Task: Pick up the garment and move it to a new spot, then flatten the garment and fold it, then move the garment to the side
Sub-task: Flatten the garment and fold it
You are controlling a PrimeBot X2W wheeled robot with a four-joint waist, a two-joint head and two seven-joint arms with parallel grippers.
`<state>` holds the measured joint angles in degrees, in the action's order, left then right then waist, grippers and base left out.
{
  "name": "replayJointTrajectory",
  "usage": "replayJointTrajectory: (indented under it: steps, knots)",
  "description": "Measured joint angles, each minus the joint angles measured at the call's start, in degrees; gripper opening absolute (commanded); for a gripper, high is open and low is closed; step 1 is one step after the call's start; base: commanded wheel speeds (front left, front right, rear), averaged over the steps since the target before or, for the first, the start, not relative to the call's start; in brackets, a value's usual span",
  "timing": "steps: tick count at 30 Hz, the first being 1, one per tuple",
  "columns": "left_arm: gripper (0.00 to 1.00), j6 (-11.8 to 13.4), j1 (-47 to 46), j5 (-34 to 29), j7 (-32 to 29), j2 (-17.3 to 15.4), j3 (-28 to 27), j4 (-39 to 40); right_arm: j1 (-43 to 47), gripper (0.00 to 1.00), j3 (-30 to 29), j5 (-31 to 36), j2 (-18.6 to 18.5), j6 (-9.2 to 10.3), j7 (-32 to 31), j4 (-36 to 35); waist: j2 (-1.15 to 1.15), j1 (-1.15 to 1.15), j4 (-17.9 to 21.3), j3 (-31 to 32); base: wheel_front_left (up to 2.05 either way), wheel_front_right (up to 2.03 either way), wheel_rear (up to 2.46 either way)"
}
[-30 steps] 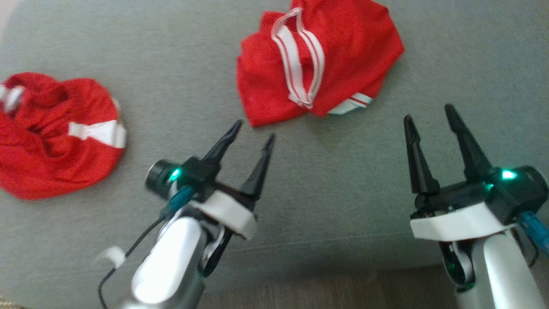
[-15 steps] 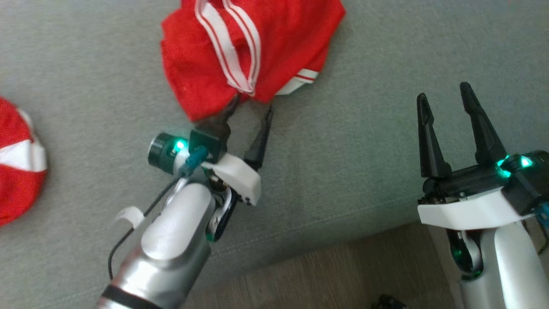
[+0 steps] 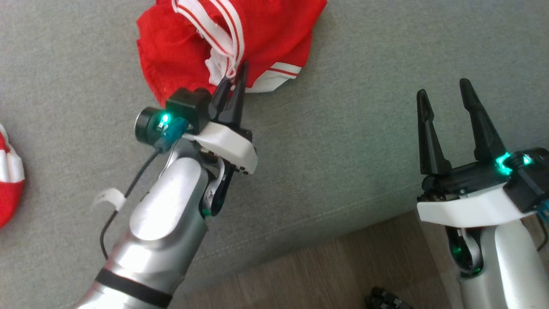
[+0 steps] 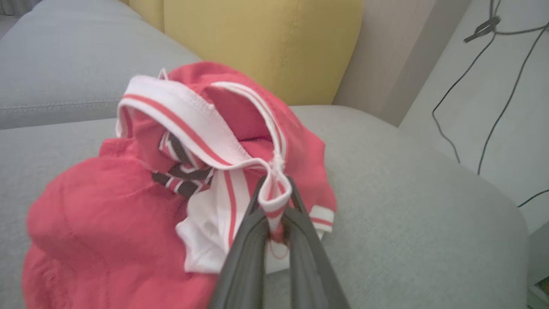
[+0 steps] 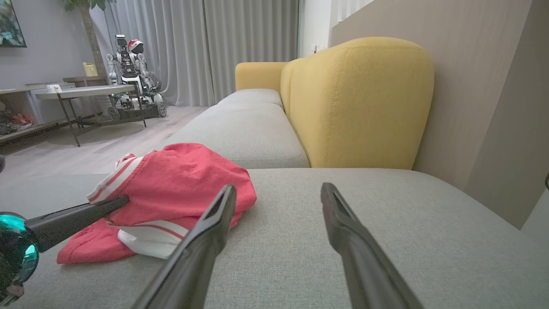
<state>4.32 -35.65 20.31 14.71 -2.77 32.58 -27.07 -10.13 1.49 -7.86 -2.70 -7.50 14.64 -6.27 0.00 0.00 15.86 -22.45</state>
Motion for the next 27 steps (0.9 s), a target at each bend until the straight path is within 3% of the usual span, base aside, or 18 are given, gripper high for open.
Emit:
replayJointTrajectory:
  steps: [6,13,21,27]
  knots:
    - [0.00,-3.4,-4.9,10.2,0.0,0.0,-0.3,3.0,-0.4,1.00,1.1,-2.3,0.0,0.00,0.0,0.0,0.00,0.00,1.4,1.3,0.00,0.00,0.00]
    - [0.00,-3.7,-19.6,25.7,-1.9,0.1,1.9,1.3,-1.0,1.00,2.7,-6.3,0.0,0.00,0.0,-0.2,0.00,0.00,5.0,2.7,0.00,0.00,0.00]
    - [0.00,-1.0,-41.0,34.3,-2.7,0.8,4.0,-0.2,-1.0,1.00,2.8,-9.1,0.0,0.00,0.0,-0.4,0.00,0.00,8.5,4.2,0.00,0.00,0.00]
    - [0.00,3.4,-51.8,38.8,-0.4,1.3,1.0,-1.9,-0.9,1.00,2.5,-9.1,0.0,0.01,0.0,-0.6,0.00,0.00,7.8,5.9,0.00,0.00,0.00]
